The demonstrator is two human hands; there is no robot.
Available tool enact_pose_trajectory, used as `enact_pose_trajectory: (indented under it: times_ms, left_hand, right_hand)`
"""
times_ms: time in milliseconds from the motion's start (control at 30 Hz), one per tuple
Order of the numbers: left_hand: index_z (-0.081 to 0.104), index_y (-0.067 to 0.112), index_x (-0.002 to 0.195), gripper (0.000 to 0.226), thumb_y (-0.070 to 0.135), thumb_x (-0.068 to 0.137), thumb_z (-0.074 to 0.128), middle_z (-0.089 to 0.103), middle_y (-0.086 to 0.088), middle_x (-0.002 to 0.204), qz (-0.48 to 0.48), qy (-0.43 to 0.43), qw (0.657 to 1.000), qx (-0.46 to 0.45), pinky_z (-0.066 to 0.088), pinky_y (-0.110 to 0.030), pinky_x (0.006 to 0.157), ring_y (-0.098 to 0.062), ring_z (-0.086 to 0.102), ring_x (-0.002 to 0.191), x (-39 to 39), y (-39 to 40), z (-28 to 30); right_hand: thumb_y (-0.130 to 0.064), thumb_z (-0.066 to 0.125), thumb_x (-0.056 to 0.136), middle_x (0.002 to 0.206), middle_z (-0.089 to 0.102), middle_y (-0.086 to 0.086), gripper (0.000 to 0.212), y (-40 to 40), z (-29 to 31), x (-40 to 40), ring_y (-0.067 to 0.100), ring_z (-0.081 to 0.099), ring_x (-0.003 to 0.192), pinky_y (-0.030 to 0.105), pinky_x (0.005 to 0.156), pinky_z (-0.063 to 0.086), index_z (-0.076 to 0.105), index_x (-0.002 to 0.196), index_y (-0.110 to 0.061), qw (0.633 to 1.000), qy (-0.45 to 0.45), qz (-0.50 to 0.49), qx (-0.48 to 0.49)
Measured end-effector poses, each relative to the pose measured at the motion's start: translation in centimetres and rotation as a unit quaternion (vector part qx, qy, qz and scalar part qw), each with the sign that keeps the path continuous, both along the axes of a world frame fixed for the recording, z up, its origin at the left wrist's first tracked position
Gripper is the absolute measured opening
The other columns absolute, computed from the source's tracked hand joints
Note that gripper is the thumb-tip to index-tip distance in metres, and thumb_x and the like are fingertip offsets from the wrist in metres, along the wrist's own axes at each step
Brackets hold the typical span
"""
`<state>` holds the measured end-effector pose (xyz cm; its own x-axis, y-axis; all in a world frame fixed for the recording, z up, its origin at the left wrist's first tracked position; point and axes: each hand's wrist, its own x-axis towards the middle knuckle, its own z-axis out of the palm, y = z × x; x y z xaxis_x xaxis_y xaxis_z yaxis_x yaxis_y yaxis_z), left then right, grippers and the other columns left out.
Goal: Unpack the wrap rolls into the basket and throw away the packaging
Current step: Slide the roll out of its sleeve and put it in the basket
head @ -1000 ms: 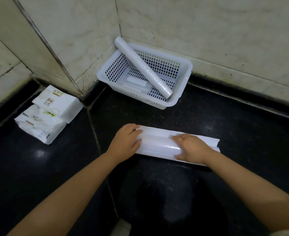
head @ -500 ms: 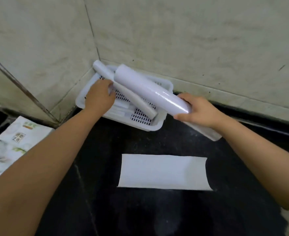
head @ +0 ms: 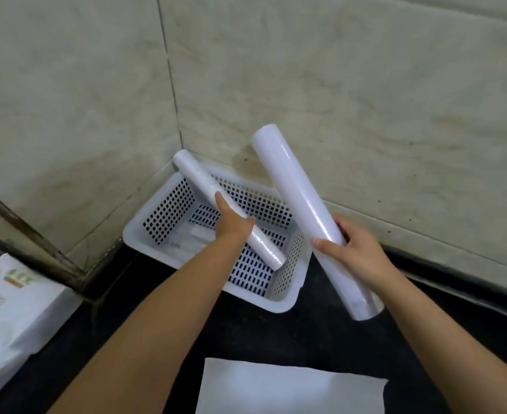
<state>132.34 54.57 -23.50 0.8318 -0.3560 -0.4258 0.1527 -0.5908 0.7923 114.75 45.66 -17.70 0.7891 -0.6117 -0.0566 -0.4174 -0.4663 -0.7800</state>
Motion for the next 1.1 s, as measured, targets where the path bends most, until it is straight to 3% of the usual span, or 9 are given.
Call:
enact_pose_trajectory:
  times_ms: [167, 233, 367, 433, 533, 700, 900, 1000, 1100]
  left_hand:
    - [-0.004, 0.037, 0.148, 0.092, 0.005, 0.089, 0.06, 0.034, -0.021, 0.147, 0.058, 0.041, 0.996, -0.06, 0.051, -0.049, 0.093, -0.038, 0.052, 0.117, 0.9, 0.3, -0.3]
    - [0.0, 0.04, 0.147, 0.094, 0.0, 0.087, 0.061, 0.037, -0.021, 0.145, 0.093, 0.072, 0.987, -0.11, 0.054, -0.046, 0.088, -0.033, 0.056, 0.105, 0.7, 1.2, 0.0]
    - [0.006, 0.044, 0.144, 0.094, 0.0, 0.084, 0.064, 0.049, -0.02, 0.134, 0.11, 0.039, 0.974, -0.193, 0.056, -0.032, 0.071, -0.017, 0.058, 0.082, -1.1, 4.1, 0.4]
    - [0.005, 0.046, 0.143, 0.095, 0.002, 0.084, 0.065, 0.054, -0.02, 0.127, 0.129, 0.03, 0.973, -0.187, 0.056, -0.032, 0.07, -0.017, 0.06, 0.08, -2.1, 5.2, 0.3]
    - [0.003, 0.043, 0.144, 0.095, 0.002, 0.085, 0.065, 0.053, -0.021, 0.13, 0.156, 0.037, 0.971, -0.176, 0.056, -0.044, 0.086, -0.022, 0.058, 0.089, -3.1, 5.8, 0.2]
    - [0.001, 0.042, 0.145, 0.097, 0.002, 0.084, 0.064, 0.057, -0.017, 0.121, 0.167, 0.049, 0.974, -0.148, 0.058, -0.042, 0.083, -0.025, 0.061, 0.085, -2.1, 4.9, 0.3]
    - [0.0, 0.041, 0.145, 0.099, 0.002, 0.083, 0.066, 0.048, -0.005, 0.099, 0.166, 0.063, 0.975, -0.131, 0.057, -0.047, 0.085, -0.027, 0.06, 0.084, -1.8, 4.1, 0.2]
    - [-0.001, 0.041, 0.145, 0.099, 0.004, 0.083, 0.066, 0.051, -0.008, 0.104, 0.16, 0.064, 0.976, -0.13, 0.058, -0.044, 0.083, -0.025, 0.059, 0.082, -1.6, 3.9, -0.4]
    - [-0.005, 0.04, 0.146, 0.097, 0.006, 0.086, 0.063, 0.057, -0.017, 0.118, 0.139, 0.053, 0.983, -0.109, 0.057, -0.04, 0.08, -0.026, 0.065, 0.086, -1.6, 3.5, -0.9]
  right_hand:
    - [-0.025, 0.061, 0.085, 0.104, 0.048, -0.007, 0.047, -0.9, 0.6, 3.6, 0.003, 0.05, 0.079, 0.016, 0.063, 0.037, 0.044, 0.128, -0.015, 0.998, -0.02, 0.032, -0.052]
    - [-0.024, 0.058, 0.088, 0.108, 0.044, -0.005, 0.05, -0.8, 1.1, 5.8, 0.01, 0.047, 0.091, 0.021, 0.073, 0.037, 0.039, 0.132, -0.01, 0.994, -0.035, 0.062, -0.077]
    - [-0.019, 0.052, 0.091, 0.118, 0.046, 0.006, 0.048, 0.2, 2.1, 11.0, 0.013, 0.042, 0.101, 0.017, 0.068, 0.032, 0.034, 0.134, -0.005, 0.985, -0.085, 0.117, -0.095]
    - [-0.017, 0.051, 0.091, 0.13, 0.046, 0.014, 0.049, 0.4, 1.6, 13.2, 0.021, 0.046, 0.11, 0.018, 0.077, 0.031, 0.032, 0.134, -0.004, 0.985, -0.062, 0.133, -0.086]
    - [-0.016, 0.051, 0.091, 0.135, 0.044, 0.018, 0.049, 0.3, -0.2, 15.1, 0.03, 0.045, 0.12, 0.024, 0.08, 0.034, 0.032, 0.134, -0.003, 0.983, 0.039, 0.156, -0.089]
    - [-0.022, 0.051, 0.091, 0.133, 0.046, 0.021, 0.051, -0.3, -3.3, 16.1, 0.034, 0.048, 0.116, 0.034, 0.089, 0.04, 0.032, 0.133, -0.001, 0.955, 0.189, 0.183, -0.139]
    - [-0.02, 0.055, 0.089, 0.128, 0.05, 0.022, 0.052, -0.2, -5.4, 16.4, 0.034, 0.05, 0.112, 0.039, 0.089, 0.043, 0.033, 0.133, -0.003, 0.951, 0.175, 0.182, -0.18]
    - [-0.024, 0.054, 0.09, 0.131, 0.046, 0.023, 0.058, -0.4, -6.5, 16.0, 0.033, 0.047, 0.114, 0.041, 0.097, 0.041, 0.028, 0.138, -0.004, 0.94, 0.159, 0.192, -0.233]
    - [-0.027, 0.041, 0.096, 0.151, 0.024, 0.022, 0.065, -0.4, -7.5, 15.3, 0.035, 0.031, 0.134, 0.043, 0.112, 0.027, 0.005, 0.146, -0.006, 0.918, 0.182, 0.229, -0.268]
